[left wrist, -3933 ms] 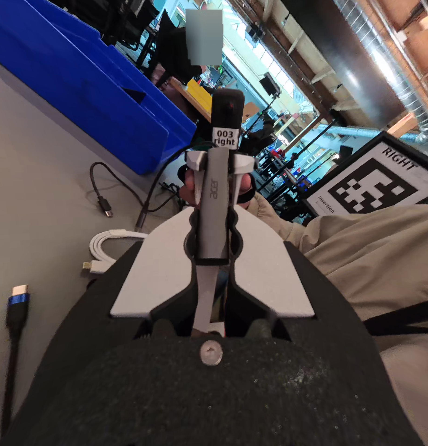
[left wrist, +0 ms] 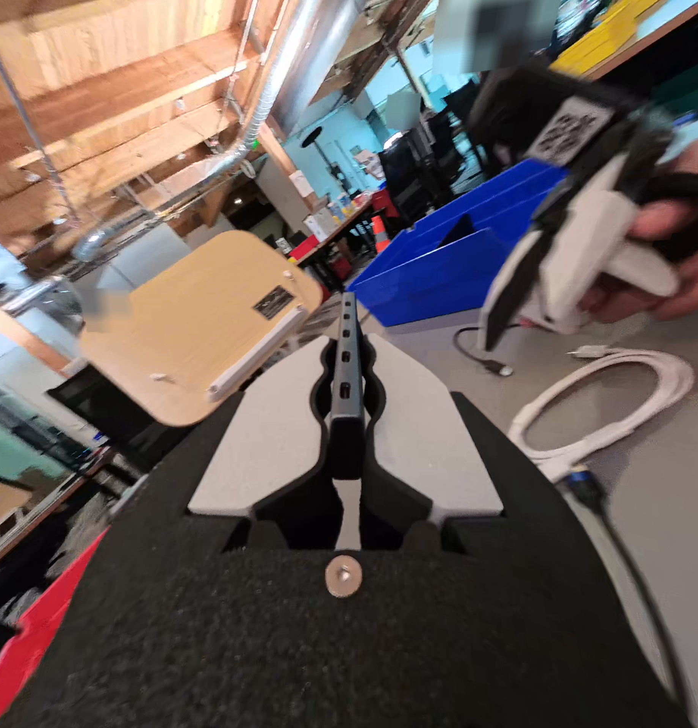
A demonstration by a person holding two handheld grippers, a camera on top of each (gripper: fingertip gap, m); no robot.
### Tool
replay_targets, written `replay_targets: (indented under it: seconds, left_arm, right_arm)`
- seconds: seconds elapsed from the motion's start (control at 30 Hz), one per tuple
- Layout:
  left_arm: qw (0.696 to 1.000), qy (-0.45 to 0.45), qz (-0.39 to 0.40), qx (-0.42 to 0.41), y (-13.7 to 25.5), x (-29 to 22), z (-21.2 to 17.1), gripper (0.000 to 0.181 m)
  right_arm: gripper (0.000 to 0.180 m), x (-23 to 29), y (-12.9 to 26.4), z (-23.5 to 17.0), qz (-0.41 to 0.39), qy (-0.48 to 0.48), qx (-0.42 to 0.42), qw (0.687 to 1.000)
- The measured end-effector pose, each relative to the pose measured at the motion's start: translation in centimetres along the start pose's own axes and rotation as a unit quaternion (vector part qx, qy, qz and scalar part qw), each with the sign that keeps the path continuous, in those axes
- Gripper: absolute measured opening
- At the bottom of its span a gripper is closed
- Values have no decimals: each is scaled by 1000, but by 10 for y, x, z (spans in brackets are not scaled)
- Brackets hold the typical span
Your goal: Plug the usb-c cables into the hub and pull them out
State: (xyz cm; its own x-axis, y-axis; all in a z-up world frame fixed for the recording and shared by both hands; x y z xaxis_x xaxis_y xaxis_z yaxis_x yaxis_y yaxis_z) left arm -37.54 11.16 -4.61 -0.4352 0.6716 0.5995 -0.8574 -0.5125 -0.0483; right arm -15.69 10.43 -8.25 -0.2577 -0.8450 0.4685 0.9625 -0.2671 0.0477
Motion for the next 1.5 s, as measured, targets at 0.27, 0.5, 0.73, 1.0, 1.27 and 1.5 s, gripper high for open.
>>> replay_targets:
  seconds: [0.27, 0.5, 0.73, 1.0, 1.27, 1.5]
  left_arm:
    - [998, 20, 37, 52, 6, 23, -24, 12]
    - [996, 44, 26, 73, 5, 20, -29, 12]
    - [996, 30, 5, 87, 0, 13, -30, 12]
    - [995, 26, -3, 94, -3, 10, -30, 12]
    - [994, 17, -12, 105, -4, 5, -28, 12]
    - [994, 11, -19, 105, -8, 1, -25, 12]
  right_arm:
    - [42, 7, -36, -30, -162, 108, 176, 965]
    - [32, 10, -40, -43, -210, 161, 263, 928]
    - [16, 9, -41, -47, -248, 195, 276, 908]
    - [11, 5, -30, -39, -251, 185, 261, 914]
    - [27, 8, 25, -36, -331, 125, 209, 912]
    - [28, 12, 71, -43, -399, 83, 186, 894]
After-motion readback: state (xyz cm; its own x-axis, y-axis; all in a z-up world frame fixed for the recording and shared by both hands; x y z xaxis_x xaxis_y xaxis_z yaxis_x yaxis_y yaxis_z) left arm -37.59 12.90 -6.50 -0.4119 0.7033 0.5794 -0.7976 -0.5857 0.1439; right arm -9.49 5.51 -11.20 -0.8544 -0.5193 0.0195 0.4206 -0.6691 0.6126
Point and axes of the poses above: each gripper's, where its closed fingertips meet, y back along the fingers, z out of its top, x = y × z across the jaws, the point moved 10 cm from there along y, back along the fingers, and after that the axes turned 3 degrees about -z, right-handed, at the moved point
